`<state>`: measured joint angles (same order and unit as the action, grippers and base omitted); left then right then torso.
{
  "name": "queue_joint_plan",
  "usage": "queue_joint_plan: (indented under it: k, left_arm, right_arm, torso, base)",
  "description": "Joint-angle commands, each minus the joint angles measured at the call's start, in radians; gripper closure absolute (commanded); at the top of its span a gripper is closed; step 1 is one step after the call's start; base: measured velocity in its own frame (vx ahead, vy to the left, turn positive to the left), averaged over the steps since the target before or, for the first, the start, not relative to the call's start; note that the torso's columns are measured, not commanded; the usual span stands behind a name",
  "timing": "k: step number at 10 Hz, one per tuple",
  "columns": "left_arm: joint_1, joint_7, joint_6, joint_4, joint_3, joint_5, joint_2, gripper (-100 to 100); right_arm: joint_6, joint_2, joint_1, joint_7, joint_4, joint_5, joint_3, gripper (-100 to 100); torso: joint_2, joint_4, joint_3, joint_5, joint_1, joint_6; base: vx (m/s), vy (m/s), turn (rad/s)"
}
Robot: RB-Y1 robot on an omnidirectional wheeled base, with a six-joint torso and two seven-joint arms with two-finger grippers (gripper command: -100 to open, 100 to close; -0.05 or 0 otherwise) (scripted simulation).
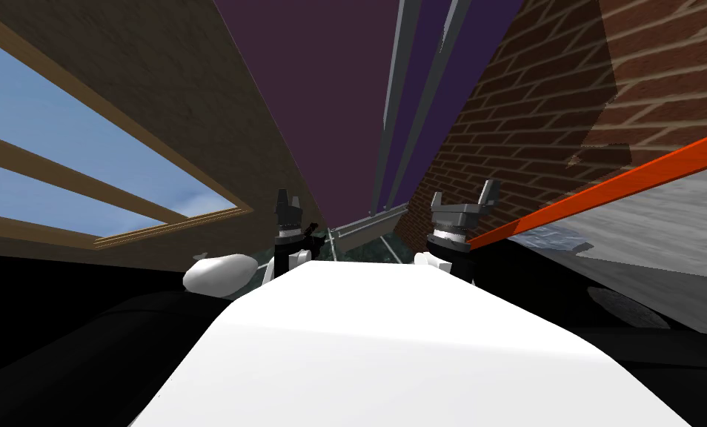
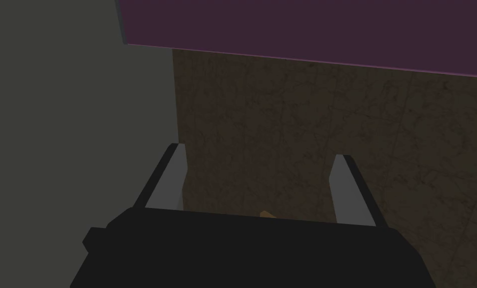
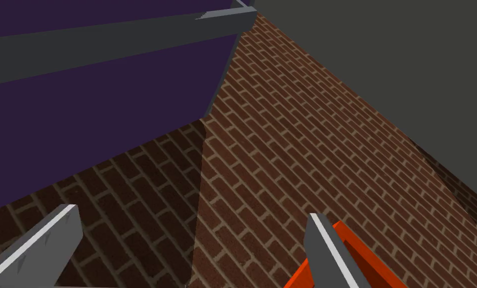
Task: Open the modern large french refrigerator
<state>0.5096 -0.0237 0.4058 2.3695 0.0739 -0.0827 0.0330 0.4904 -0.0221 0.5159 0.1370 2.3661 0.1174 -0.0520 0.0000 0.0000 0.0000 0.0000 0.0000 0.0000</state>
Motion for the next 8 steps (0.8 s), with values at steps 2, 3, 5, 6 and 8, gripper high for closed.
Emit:
queue_joint_plan:
  k: [2, 3, 5, 6, 8]
  left_arm:
    - [0.0, 0.0, 0.0, 0.0, 0.0, 0.0, 0.0, 0]
    - [0.0, 0.0, 0.0, 0.0, 0.0, 0.0, 0.0, 0]
    - [0.0, 0.0, 0.0, 0.0, 0.0, 0.0, 0.0, 0]
    - [0.0, 0.0, 0.0, 0.0, 0.0, 0.0, 0.0, 0]
    - [0.0, 0.0, 0.0, 0.0, 0.0, 0.0, 0.0, 0]
  right_arm:
    - [0.0, 0.0, 0.0, 0.0, 0.0, 0.0, 0.0, 0]
    - [0.0, 0.0, 0.0, 0.0, 0.0, 0.0, 0.0, 0]
    - [0.0, 0.0, 0.0, 0.0, 0.0, 0.0, 0.0, 0]
    - [0.0, 0.0, 0.0, 0.0, 0.0, 0.0, 0.0, 0]
    - [0.0, 0.0, 0.0, 0.0, 0.0, 0.0, 0.0, 0]
  torso:
    - [0.104, 0.105, -0.209, 0.0, 0.0, 0.0]
    - [0.175, 0.176, -0.351, 0.0, 0.0, 0.0]
    - [0.322, 0.322, -0.644, 0.0, 0.0, 0.0]
    - [0.396, 0.396, -0.792, 0.0, 0.0, 0.0]
    - [0.544, 0.544, -1.087, 0.0, 0.0, 0.0]
  base:
    - [0.0, 0.0, 0.0]
    - [0.0, 0.0, 0.0]
    - [0.0, 0.0, 0.0]
    - [0.0, 0.0, 0.0]
    - [0.0, 0.0, 0.0]
